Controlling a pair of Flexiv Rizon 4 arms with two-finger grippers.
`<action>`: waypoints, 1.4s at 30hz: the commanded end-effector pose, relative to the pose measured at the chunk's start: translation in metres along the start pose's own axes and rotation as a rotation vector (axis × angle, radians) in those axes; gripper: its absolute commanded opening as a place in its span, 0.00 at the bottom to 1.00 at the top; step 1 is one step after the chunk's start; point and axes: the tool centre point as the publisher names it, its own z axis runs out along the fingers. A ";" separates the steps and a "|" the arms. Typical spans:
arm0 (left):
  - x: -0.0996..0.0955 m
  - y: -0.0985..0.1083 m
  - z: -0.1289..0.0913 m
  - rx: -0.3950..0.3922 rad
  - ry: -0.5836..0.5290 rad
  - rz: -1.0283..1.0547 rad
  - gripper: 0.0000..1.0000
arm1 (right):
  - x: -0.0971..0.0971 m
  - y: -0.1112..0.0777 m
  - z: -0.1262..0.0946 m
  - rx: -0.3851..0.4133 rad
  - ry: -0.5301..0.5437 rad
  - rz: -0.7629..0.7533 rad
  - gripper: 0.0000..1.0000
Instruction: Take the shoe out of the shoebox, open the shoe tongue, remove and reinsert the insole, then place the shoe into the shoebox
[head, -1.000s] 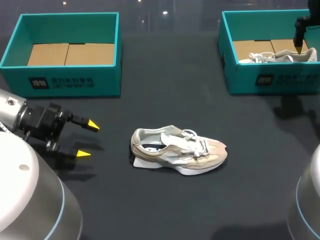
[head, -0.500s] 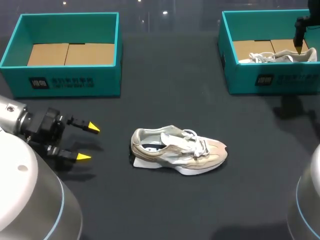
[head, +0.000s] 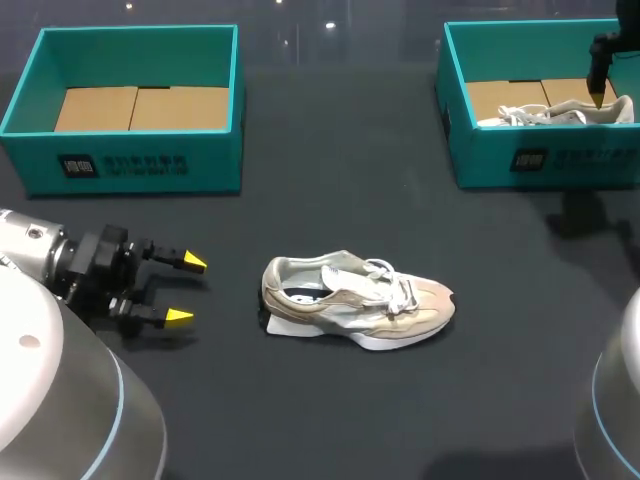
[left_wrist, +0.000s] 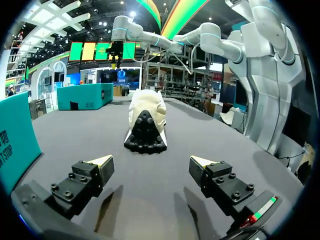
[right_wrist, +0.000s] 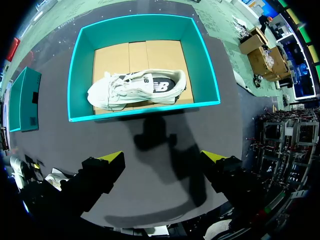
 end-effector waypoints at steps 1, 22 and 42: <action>-0.004 0.001 0.005 0.004 0.001 -0.004 1.00 | 0.000 -0.001 0.000 -0.001 0.000 0.001 1.00; -0.008 -0.010 0.052 0.017 0.014 -0.031 1.00 | 0.000 -0.001 0.000 -0.001 0.000 0.001 1.00; -0.006 -0.021 0.081 0.015 -0.014 -0.067 1.00 | 0.000 -0.001 0.000 -0.001 0.000 0.001 1.00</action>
